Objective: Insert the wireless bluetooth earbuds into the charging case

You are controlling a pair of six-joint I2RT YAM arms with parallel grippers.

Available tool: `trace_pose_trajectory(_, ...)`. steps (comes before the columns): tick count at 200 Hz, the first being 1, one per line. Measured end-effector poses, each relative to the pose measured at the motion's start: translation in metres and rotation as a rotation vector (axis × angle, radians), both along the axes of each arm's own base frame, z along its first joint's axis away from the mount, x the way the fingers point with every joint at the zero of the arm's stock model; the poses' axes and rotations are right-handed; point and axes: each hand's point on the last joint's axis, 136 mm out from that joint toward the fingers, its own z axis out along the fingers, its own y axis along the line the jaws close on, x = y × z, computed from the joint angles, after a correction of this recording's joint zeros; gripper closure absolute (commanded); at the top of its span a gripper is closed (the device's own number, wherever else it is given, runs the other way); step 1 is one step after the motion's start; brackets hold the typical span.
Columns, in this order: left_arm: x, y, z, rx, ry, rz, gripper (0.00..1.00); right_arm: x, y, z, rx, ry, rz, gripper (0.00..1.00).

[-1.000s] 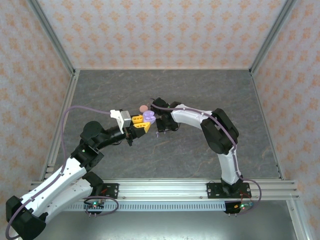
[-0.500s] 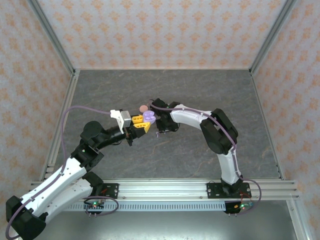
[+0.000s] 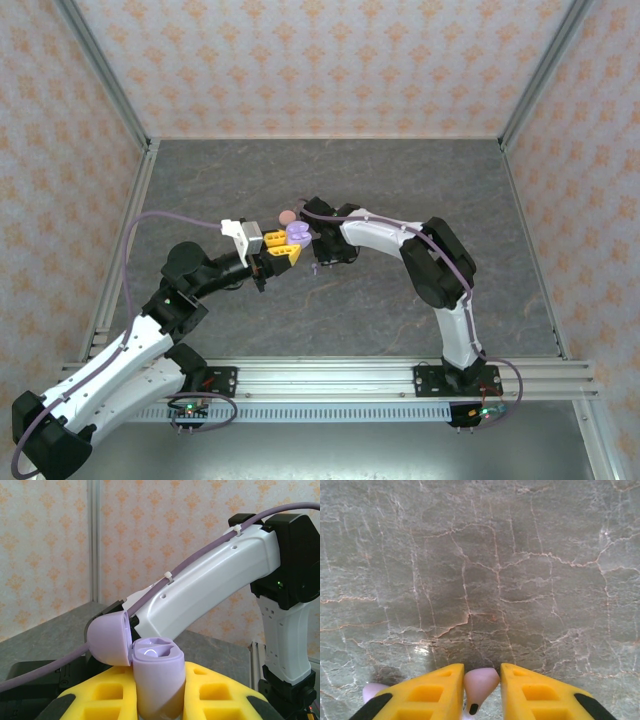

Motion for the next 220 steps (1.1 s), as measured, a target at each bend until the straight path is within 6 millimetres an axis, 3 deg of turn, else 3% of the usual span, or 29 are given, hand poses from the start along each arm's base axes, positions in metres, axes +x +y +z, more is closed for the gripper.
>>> trace_pose_trajectory(30, 0.0, 0.0, 0.0, 0.0, 0.0, 0.0, 1.0, -0.002, 0.001, 0.007, 0.016, -0.017, 0.005, 0.79)
trace_pose_trajectory(53, 0.001, 0.0, 0.0, 0.001, 0.001, 0.002, 1.0, -0.003, 0.0, 0.031, 0.049, -0.061, 0.007, 0.79)
trace_pose_trajectory(102, 0.006, 0.0, -0.006, 0.007, 0.015, 0.019, 1.0, 0.0, -0.005, 0.135, 0.211, -0.275, -0.009, 0.8)
trace_pose_trajectory(152, 0.016, -0.002, -0.014, 0.009, 0.033, 0.045, 1.0, -0.021, -0.026, 0.241, 0.425, -0.489, -0.024, 0.79)
trace_pose_trajectory(182, 0.024, -0.006, -0.019, 0.002, 0.056, 0.051, 1.0, -0.036, -0.028, 0.281, 0.569, -0.553, -0.015, 0.8)
trace_pose_trajectory(220, 0.032, -0.01, -0.023, -0.006, 0.078, 0.053, 1.0, -0.055, -0.009, 0.301, 0.67, -0.581, 0.048, 0.8)
